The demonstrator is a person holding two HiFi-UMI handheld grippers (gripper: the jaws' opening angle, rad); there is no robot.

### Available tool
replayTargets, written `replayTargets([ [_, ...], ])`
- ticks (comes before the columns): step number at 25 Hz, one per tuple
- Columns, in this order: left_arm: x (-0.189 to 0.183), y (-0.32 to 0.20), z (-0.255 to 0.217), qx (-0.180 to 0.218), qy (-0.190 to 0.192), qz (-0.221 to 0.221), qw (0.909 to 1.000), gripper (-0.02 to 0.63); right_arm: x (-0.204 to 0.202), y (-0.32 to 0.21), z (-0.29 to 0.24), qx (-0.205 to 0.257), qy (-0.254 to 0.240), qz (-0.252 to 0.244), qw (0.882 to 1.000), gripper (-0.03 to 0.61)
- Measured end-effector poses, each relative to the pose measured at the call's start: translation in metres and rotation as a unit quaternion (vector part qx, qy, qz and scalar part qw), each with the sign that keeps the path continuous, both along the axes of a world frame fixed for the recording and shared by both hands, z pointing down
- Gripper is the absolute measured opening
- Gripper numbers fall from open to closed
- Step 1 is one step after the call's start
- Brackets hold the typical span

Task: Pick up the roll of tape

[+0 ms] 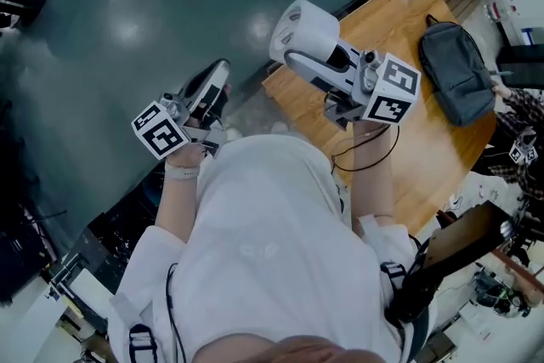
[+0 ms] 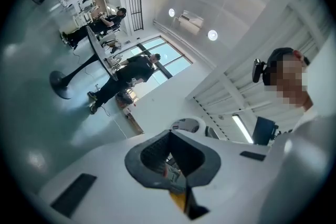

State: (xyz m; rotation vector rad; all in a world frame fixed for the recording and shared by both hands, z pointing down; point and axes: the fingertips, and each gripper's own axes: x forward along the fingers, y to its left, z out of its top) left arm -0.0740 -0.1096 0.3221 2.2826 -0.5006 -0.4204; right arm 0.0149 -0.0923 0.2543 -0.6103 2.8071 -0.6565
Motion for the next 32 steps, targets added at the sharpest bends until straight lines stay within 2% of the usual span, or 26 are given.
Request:
replayTargets([
  [9,0.026,0.002,-0.009,0.01,0.017,0.048,0.9987,0.0,0.011,0.043,-0.041,0.031,-0.132,-0.026,0.99,0.107],
  [17,0.043,0.003,-0.01,0.011,0.016,0.073,0.9971,0.0,0.044,0.061,-0.038,0.026,-0.256,-0.015,0.966,0.106],
  [21,0.051,0.002,-0.004,0.014,0.01,0.08,0.9967,0.0,0.057,0.059,-0.022,0.017,-0.268,0.004,0.963,0.103],
  [32,0.049,0.001,-0.005,0.014,0.011,0.082,0.9965,0.0,0.065,0.05,0.003,-0.013,-0.254,0.043,0.966,0.101],
])
